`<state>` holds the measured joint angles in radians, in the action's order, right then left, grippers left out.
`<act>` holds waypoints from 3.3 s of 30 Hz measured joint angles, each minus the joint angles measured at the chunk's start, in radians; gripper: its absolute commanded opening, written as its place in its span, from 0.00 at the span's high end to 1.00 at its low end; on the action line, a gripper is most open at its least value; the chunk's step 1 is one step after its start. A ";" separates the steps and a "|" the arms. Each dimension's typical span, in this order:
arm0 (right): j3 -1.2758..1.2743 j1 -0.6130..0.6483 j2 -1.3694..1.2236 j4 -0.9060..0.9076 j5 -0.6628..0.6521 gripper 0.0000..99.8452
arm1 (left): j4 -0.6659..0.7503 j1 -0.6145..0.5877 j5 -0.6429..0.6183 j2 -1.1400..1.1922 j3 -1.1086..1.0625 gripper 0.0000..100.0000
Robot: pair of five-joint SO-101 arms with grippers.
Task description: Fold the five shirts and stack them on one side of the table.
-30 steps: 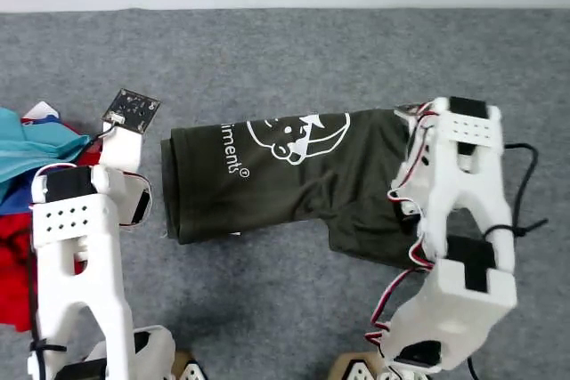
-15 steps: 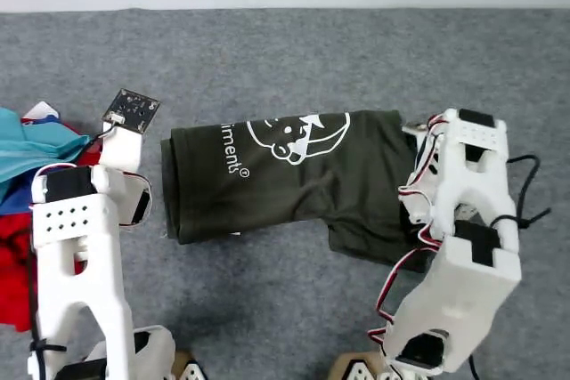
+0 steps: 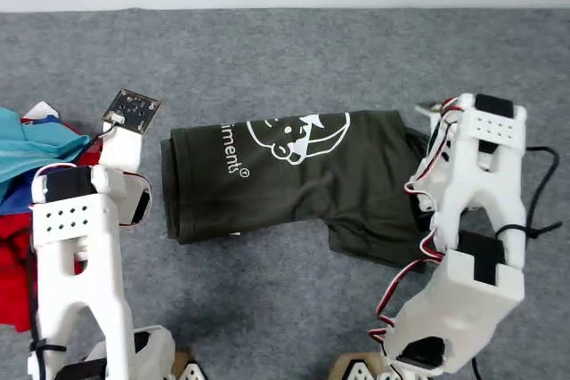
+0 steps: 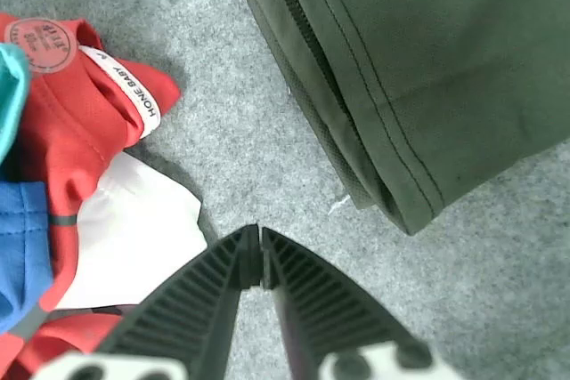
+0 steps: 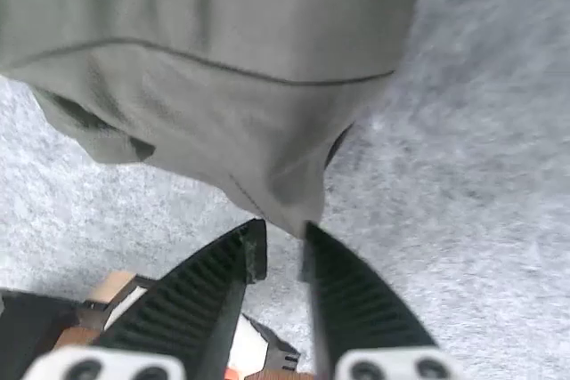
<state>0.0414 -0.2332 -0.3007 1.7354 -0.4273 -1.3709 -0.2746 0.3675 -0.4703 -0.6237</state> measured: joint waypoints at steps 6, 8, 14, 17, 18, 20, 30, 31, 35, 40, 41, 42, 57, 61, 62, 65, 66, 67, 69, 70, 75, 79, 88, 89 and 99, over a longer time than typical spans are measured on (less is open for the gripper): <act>-0.009 0.063 -0.109 -0.176 0.000 0.96 | 0.000 0.000 0.000 0.000 0.000 0.99; -0.009 0.103 -0.153 -0.247 0.000 0.96 | 0.000 0.000 0.000 0.000 0.000 0.99; -0.009 0.138 -0.198 -0.350 -0.002 0.95 | 0.000 0.000 0.000 0.000 0.000 0.99; -0.009 0.138 -0.187 -0.327 -0.002 0.89 | 0.000 0.000 0.000 0.000 0.000 0.99; -0.009 0.138 -0.176 -0.304 -0.002 0.88 | 0.000 0.000 0.000 0.000 0.000 0.99; -0.009 0.138 -0.146 -0.253 -0.002 0.86 | 0.000 0.000 0.000 0.000 0.000 0.99; -0.009 0.032 0.003 -0.044 0.009 0.85 | 0.000 0.000 0.000 0.000 0.000 0.99; -0.009 0.011 0.003 -0.040 0.009 0.85 | 0.000 0.000 0.000 0.000 0.000 0.99; -0.009 -0.048 0.003 -0.037 0.009 0.85 | 0.000 0.000 0.000 0.000 0.000 0.99; -0.009 -0.051 -0.086 -0.037 0.009 0.86 | 0.000 0.000 0.000 0.000 0.000 0.99; -0.009 -0.051 -0.107 -0.037 0.009 0.86 | 0.000 0.000 0.000 0.000 0.000 0.99; -0.009 -0.051 -0.127 -0.038 0.009 0.86 | 0.000 0.000 0.000 0.000 0.000 0.99; -0.005 0.051 -0.215 -0.129 0.077 0.86 | 0.000 0.000 0.000 0.000 0.000 0.99; -0.002 0.052 -0.215 -0.129 0.087 0.86 | 0.000 0.000 0.000 0.000 0.000 0.99; -0.002 0.052 -0.215 -0.129 0.087 0.86 | 0.000 0.000 0.000 0.000 0.000 0.99; 0.018 0.054 -0.216 -0.129 0.087 0.86 | 0.000 0.000 0.000 0.000 0.000 0.99; 0.028 0.054 -0.216 -0.129 0.087 0.86 | 0.000 0.000 0.000 0.000 0.000 0.99; 0.034 0.055 -0.216 -0.129 0.087 0.86 | 0.000 0.000 0.000 0.000 0.000 0.99; 0.046 0.055 -0.216 -0.117 0.087 0.86 | 0.000 0.000 0.000 0.000 0.000 0.99; 0.057 0.055 -0.216 -0.109 0.087 0.86 | 0.000 0.000 0.000 0.000 0.000 0.99; 0.081 0.057 -0.216 -0.103 0.106 0.88 | 0.000 0.000 0.000 0.000 0.000 0.99; 0.081 0.075 -0.216 -0.101 0.107 0.99 | 0.000 0.000 0.000 0.000 0.000 0.99; 0.081 0.087 -0.161 -0.006 0.107 0.99 | 0.000 0.000 0.000 0.000 0.000 0.99; 0.081 0.095 -0.147 0.008 0.107 0.99 | 0.000 0.000 0.000 0.000 0.000 0.99; 0.040 0.103 -0.038 0.018 0.161 0.99 | 0.000 0.000 0.000 0.000 0.000 0.99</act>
<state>0.0813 -0.1304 -0.3391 1.7538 -0.2662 -1.3709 -0.2746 0.3675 -0.4703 -0.6237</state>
